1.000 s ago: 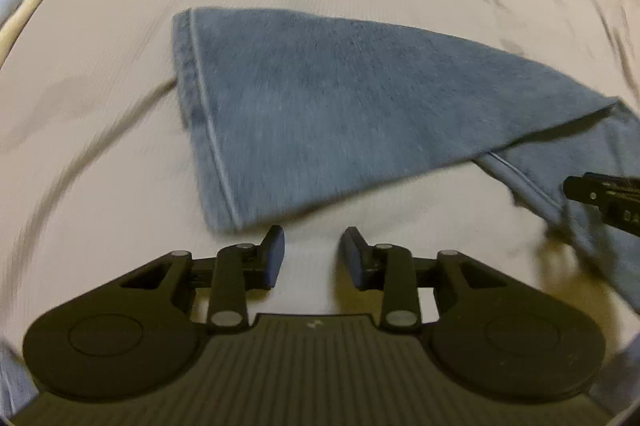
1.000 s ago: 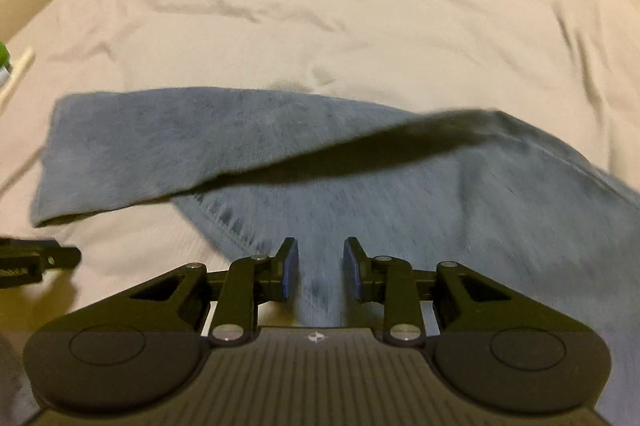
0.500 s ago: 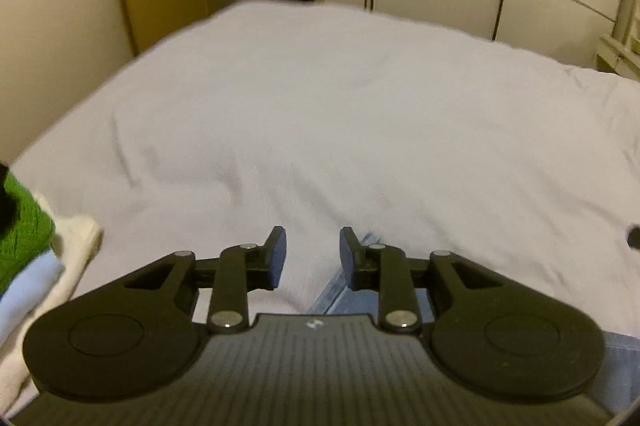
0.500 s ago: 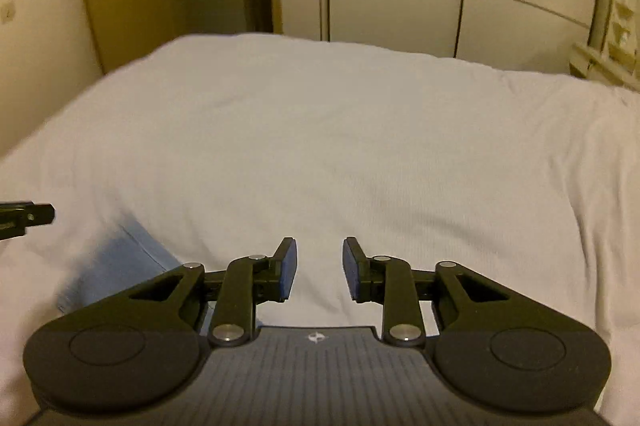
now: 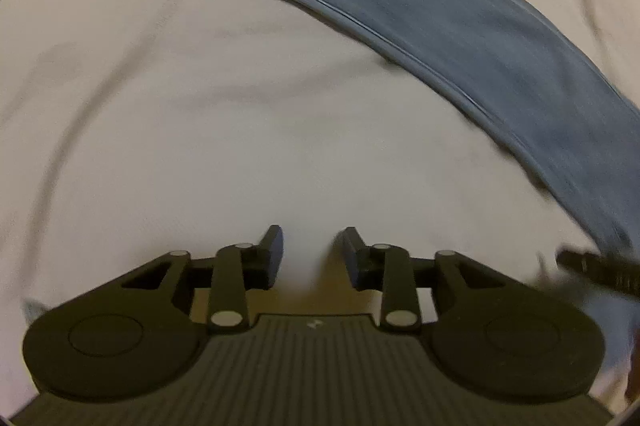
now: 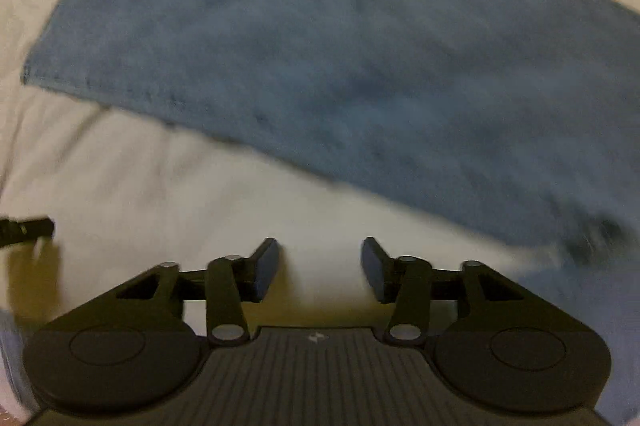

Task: Fold clothes

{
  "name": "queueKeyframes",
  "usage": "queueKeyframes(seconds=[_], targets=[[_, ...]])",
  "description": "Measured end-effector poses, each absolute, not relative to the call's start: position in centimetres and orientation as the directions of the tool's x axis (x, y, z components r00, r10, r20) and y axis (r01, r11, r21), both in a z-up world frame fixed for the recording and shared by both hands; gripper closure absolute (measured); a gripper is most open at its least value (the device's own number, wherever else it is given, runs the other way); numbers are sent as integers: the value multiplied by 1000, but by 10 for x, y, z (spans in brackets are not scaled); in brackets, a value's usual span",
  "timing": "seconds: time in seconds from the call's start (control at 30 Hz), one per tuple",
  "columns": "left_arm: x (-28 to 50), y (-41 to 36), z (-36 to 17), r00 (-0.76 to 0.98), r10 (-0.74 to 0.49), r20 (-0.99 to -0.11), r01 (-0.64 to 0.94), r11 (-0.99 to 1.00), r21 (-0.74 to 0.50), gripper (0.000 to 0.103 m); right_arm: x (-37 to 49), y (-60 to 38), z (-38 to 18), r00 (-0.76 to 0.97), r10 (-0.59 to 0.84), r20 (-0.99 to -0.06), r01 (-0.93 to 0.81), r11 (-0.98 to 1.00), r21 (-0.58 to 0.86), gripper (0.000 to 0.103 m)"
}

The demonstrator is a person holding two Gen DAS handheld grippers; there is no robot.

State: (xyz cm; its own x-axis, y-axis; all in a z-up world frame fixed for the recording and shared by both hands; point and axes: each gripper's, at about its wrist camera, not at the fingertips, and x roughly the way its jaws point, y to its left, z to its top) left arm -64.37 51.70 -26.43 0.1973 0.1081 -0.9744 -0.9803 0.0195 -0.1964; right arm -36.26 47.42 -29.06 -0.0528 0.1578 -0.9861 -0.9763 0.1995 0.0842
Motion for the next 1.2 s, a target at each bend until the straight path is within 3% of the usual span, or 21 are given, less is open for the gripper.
queueKeyframes(seconds=[0.2, 0.37, 0.5, 0.93, 1.2], targets=[[-613, 508, -227, 220, 144, -965, -960, 207, -188, 66, -322, 411, -218, 45, 266, -963, -932, 358, 55, 14], [-594, 486, -170, 193, 262, -946, -957, 262, -123, 55, -296, 379, -177, 109, 341, -934, -905, 422, 48, 14], [-580, 454, -133, 164, 341, -926, -960, 271, -70, 38, -286, 357, -150, 109, 402, -909, -907, 414, 74, 14], [-522, 321, -87, -29, 448, -893, -997, 45, 55, 35, -241, 284, -125, 43, 479, -877, -973, 219, 72, 14], [-478, 240, -75, -62, 454, -889, -997, -64, 37, 35, -180, 211, -113, 26, 491, -871, -987, 151, 56, 14]])
